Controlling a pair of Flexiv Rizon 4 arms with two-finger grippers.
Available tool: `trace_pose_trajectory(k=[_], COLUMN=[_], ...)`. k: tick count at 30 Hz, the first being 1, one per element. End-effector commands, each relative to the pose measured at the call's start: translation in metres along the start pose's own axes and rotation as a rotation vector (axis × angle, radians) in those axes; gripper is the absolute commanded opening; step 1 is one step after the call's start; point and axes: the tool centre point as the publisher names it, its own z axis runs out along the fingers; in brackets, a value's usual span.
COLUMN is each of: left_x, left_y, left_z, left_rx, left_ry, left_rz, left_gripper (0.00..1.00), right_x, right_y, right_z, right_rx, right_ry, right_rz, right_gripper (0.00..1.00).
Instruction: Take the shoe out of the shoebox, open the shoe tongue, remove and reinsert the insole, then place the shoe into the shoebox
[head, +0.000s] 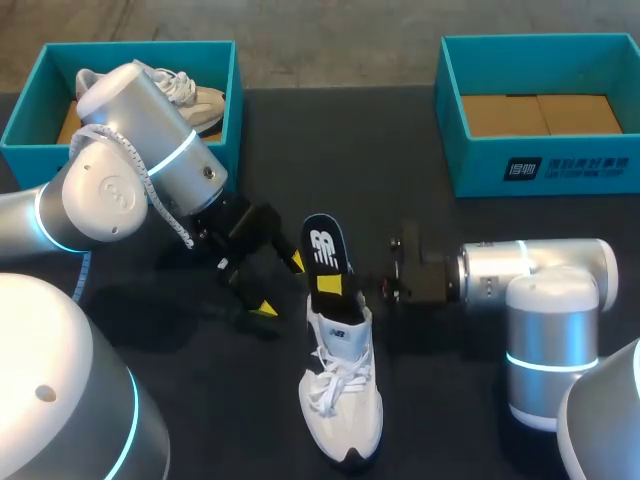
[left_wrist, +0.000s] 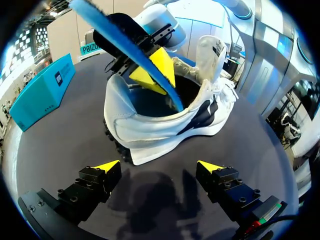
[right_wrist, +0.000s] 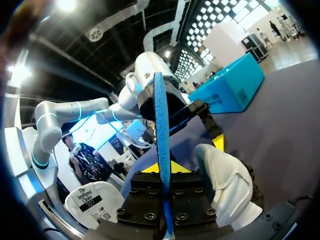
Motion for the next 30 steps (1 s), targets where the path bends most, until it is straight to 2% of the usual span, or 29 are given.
trace_pose_trajectory(k=[1,13,20,22,23,25,30], left_x=[0.000,0.000,0.000,0.000,0.000,0.000,0.000], left_y=[0.000,0.000,0.000,0.000,0.000,0.000,0.000], left_z=[0.001,0.001,0.001,0.001,0.001,0.001,0.001], left_rx=[-0.003,-0.003,-0.003,-0.003,-0.003,-0.003,-0.003], left_ry=[-0.001,-0.001,-0.001,-0.001,-0.001,-0.001,-0.001], left_rz=[0.000,0.000,0.000,0.000,0.000,0.000,0.000], left_gripper=[1.00,1.00,1.00,1.00,1.00,1.00,1.00], right_x=[0.000,-0.001,0.002,0.005,0.006,0.007,0.010], right_y=[-0.008,-0.031,-0.033,-0.030,-0.028,-0.025,-0.016], right_z=[0.001,0.001,-0.001,-0.002,-0.003,-0.003,-0.003], right_rx=[0.005,0.050,0.034,0.026,0.023,0.019,0.010], right_ry=[-0.006,-0.011,-0.016,-0.020,-0.022,-0.024,-0.025], right_rz=[0.018,0.118,0.106,0.085,0.077,0.059,0.022], right_gripper=[0.00,0.00,0.00,0.28,0.35,0.42,0.40])
